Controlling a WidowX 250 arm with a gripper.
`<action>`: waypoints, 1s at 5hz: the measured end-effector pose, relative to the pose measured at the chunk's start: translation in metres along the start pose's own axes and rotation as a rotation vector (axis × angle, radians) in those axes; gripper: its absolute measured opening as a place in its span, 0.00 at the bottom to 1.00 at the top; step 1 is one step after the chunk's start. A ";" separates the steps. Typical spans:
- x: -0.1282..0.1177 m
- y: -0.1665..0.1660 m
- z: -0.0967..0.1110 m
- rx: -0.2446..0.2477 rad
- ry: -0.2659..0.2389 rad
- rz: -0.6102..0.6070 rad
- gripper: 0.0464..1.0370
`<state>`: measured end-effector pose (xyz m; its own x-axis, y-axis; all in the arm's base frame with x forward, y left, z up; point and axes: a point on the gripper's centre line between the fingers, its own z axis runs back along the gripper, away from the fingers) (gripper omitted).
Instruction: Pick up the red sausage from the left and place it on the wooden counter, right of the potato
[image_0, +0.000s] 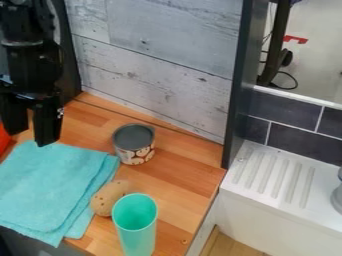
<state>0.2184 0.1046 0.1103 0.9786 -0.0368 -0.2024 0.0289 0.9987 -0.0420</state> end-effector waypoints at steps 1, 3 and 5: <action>0.000 0.000 -0.006 -0.010 0.021 0.000 0.97; -0.003 0.043 -0.007 0.004 -0.013 0.078 0.97; -0.003 0.077 -0.014 0.108 0.022 0.153 0.97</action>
<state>0.2147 0.1807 0.0941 0.9686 0.1165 -0.2197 -0.0973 0.9906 0.0962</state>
